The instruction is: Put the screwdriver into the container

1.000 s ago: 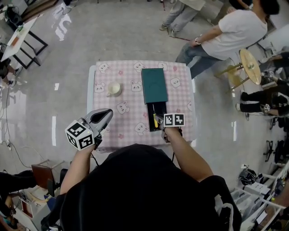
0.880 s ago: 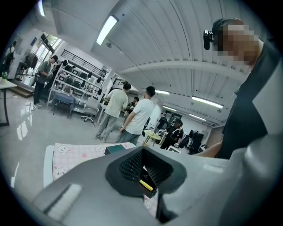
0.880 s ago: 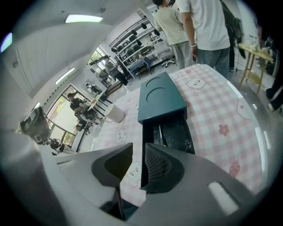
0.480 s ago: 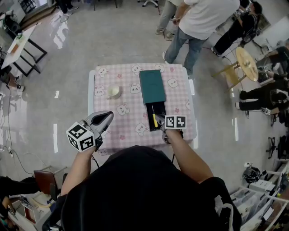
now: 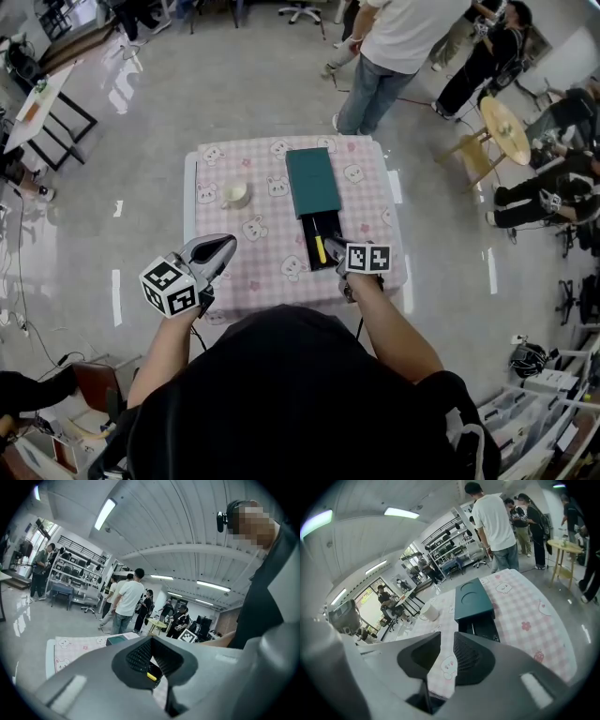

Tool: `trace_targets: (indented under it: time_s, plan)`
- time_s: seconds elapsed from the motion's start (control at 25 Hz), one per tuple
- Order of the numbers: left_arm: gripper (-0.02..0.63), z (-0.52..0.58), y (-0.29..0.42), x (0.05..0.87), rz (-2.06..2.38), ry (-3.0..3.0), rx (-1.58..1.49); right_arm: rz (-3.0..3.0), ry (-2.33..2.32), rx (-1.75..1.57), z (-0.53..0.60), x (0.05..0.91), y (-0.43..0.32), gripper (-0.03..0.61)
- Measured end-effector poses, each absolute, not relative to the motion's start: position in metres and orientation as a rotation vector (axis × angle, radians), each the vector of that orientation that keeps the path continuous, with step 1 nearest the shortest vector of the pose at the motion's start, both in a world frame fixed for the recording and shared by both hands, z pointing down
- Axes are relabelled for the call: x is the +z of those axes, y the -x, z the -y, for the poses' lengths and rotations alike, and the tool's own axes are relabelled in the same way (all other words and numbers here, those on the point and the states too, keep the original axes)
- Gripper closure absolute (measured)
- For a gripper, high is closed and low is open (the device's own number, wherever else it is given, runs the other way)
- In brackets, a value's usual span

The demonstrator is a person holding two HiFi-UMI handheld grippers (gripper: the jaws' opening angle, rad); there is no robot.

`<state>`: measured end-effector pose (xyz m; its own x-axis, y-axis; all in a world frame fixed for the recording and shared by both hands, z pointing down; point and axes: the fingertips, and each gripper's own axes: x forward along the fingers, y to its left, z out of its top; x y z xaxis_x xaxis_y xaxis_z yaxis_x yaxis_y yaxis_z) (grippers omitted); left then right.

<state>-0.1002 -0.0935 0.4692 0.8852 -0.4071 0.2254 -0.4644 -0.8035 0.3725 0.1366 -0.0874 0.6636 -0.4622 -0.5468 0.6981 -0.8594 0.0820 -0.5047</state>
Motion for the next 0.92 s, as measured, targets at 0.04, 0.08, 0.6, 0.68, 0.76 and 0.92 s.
trace_targets:
  time_s: [0.04, 0.08, 0.6, 0.68, 0.76, 0.92]
  plan:
    - [0.614, 0.092, 0.101, 0.468, 0.636, -2.632, 0.187, 2.042, -1.405, 1.323, 0.086, 0.661, -0.136, 0.46]
    - [0.614, 0.09, 0.101, 0.467, 0.632, -2.634, 0.188, 2.046, -1.414, 1.316, 0.085, 0.658, -0.136, 0.46]
    - [0.614, 0.076, 0.099, 0.466, 0.589, -2.661, 0.199, 2.077, -1.527, 1.253, 0.064, 0.638, -0.149, 0.463]
    - [0.614, 0.067, 0.098, 0.469, 0.587, -2.66, 0.206, 2.081, -1.533, 1.246, 0.055, 0.639, -0.15, 0.463]
    - [0.614, 0.063, 0.096, 0.468, 0.584, -2.662, 0.211, 2.085, -1.546, 1.242, 0.049, 0.636, -0.153, 0.463]
    - [0.614, 0.066, 0.097, 0.458, 0.572, -2.67, 0.216, 2.09, -1.585, 1.235, 0.05, 0.622, -0.156, 0.465]
